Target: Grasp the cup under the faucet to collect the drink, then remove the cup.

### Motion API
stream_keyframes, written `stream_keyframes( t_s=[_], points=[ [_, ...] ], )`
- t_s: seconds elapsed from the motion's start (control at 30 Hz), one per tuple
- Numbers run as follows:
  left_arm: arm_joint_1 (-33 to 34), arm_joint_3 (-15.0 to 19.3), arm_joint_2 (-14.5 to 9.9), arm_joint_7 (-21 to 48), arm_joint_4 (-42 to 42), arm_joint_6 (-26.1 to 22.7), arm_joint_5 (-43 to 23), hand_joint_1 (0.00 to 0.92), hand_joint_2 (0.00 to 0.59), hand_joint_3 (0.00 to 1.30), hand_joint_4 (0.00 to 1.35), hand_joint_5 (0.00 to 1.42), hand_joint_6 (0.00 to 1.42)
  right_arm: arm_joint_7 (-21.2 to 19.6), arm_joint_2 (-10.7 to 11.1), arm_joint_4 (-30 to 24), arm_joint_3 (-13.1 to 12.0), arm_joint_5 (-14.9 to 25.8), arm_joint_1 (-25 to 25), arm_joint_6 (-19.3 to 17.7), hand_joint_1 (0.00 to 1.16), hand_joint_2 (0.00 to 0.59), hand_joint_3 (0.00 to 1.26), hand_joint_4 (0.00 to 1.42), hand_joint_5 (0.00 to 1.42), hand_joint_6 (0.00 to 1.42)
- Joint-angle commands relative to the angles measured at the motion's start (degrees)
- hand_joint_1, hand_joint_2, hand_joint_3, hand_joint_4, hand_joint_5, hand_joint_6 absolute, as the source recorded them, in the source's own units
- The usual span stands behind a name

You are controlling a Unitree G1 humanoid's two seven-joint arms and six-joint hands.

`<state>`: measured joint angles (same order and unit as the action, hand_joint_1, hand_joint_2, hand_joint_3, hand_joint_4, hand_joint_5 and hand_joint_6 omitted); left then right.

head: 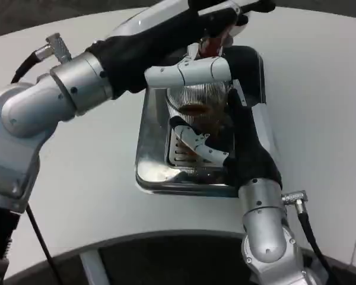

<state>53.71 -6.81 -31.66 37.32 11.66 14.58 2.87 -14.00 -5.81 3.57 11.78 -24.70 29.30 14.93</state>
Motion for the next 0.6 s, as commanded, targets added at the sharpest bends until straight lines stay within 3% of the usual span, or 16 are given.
stream_keyframes(
  t_s=[0.03, 0.43, 0.6],
  points=[
    [-0.9, -0.6, -0.9, 1.6, 1.0, 0.1, 1.1, 0.000, 0.107, 0.11, 0.00, 0.07, 0.19, -0.2, -1.1, 1.5, 0.8, 0.2, -0.3, 0.1, 0.77, 0.234, 0.06, 0.18, 0.25, 0.25],
    [-1.7, -0.3, -1.4, 1.8, 0.5, 0.2, 1.0, 0.000, 0.102, 0.11, 0.00, 0.07, 0.19, -4.4, -2.2, 3.3, 1.8, -1.2, 0.6, 0.1, 0.77, 0.241, 0.13, 0.29, 0.36, 0.44],
    [-1.9, -0.1, -1.7, 1.7, 0.3, 0.3, 1.0, 0.000, 0.097, 0.11, 0.00, 0.07, 0.20, -6.6, -2.3, 3.8, 2.4, -1.8, 0.5, -0.3, 0.78, 0.245, 0.19, 0.35, 0.44, 0.61]
  ],
)
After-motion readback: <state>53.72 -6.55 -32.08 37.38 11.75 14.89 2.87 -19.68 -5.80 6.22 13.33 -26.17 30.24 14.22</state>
